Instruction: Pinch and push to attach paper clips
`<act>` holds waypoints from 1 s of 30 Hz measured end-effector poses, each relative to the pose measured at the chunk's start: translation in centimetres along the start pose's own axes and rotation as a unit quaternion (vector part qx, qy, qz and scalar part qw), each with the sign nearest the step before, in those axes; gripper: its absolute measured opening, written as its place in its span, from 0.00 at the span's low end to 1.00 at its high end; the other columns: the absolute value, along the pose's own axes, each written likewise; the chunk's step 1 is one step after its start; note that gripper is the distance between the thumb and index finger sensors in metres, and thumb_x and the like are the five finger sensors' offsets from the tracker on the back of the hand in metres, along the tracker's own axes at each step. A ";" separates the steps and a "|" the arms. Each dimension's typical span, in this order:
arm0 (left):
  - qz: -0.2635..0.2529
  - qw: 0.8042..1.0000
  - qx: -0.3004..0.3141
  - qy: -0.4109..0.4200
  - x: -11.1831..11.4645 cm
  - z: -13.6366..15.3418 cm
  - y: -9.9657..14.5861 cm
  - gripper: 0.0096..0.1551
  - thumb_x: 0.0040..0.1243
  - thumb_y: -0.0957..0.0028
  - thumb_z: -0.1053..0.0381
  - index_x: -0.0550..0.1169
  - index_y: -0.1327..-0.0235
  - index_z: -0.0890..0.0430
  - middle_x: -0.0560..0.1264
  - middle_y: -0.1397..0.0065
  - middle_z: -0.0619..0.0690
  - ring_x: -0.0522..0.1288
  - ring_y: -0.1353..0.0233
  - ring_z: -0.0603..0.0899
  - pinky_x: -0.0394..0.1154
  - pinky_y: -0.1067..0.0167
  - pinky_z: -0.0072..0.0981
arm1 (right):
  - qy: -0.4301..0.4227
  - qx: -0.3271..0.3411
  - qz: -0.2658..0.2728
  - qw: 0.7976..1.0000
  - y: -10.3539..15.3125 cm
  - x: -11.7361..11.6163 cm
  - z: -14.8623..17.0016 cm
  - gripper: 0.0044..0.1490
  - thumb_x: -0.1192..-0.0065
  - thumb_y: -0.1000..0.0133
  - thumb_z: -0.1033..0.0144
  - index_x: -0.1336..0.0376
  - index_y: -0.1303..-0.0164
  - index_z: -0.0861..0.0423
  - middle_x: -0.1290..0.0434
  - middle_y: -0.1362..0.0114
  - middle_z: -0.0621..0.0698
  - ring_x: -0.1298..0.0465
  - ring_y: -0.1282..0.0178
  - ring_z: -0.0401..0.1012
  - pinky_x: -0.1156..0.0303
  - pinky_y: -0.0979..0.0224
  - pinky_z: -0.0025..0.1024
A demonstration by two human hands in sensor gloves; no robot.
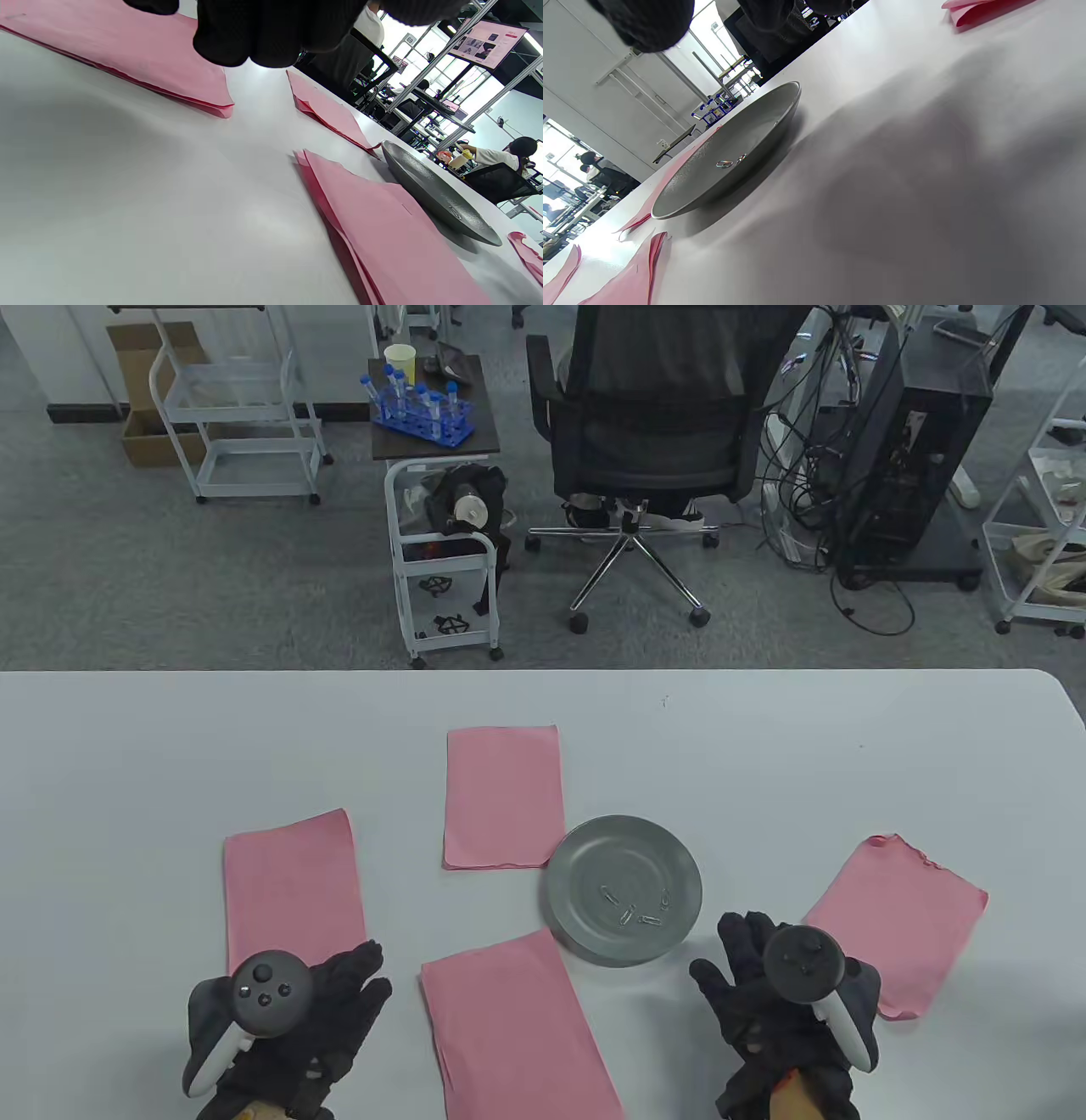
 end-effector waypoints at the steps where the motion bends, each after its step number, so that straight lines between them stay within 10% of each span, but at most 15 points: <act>1: 0.001 1.000 -0.001 -0.001 0.0 0.0 0.0 0.38 0.51 0.51 0.31 0.72 0.27 0.45 0.75 0.24 0.48 0.75 0.22 0.60 0.63 0.26 0.65 | 0.000 0.001 0.000 1.000 0.0 0.0 0.0 0.49 0.48 0.53 0.40 0.57 0.26 0.49 0.61 0.16 0.56 0.67 0.18 0.61 0.74 0.27 0.68; 15: -0.005 0.998 0.025 -0.049 1.0 -1.9 -0.3 0.43 0.56 0.54 0.30 0.66 0.23 0.41 0.62 0.15 0.47 0.56 0.12 0.61 0.49 0.22 0.69 | -0.004 0.048 -0.013 0.999 0.6 -0.7 -2.2 0.49 0.48 0.53 0.40 0.57 0.26 0.49 0.61 0.16 0.56 0.66 0.18 0.61 0.74 0.27 0.69; 30: 0.154 0.968 -0.083 -0.180 7.8 -1.8 -5.9 0.61 0.57 0.63 0.20 0.47 0.19 0.39 0.33 0.13 0.46 0.28 0.14 0.61 0.31 0.23 0.68 | 0.071 0.116 -0.052 0.989 1.9 -4.0 -6.5 0.49 0.48 0.53 0.40 0.57 0.26 0.49 0.61 0.16 0.56 0.67 0.18 0.61 0.74 0.27 0.68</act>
Point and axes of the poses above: the tracker on the back of each hand, its own z axis roughly to the little-finger side, its own y axis roughly from the fingertips to the wrist, x = y × z, the point moved 3 cm from there along -y, roughly from the wrist to the fingertips
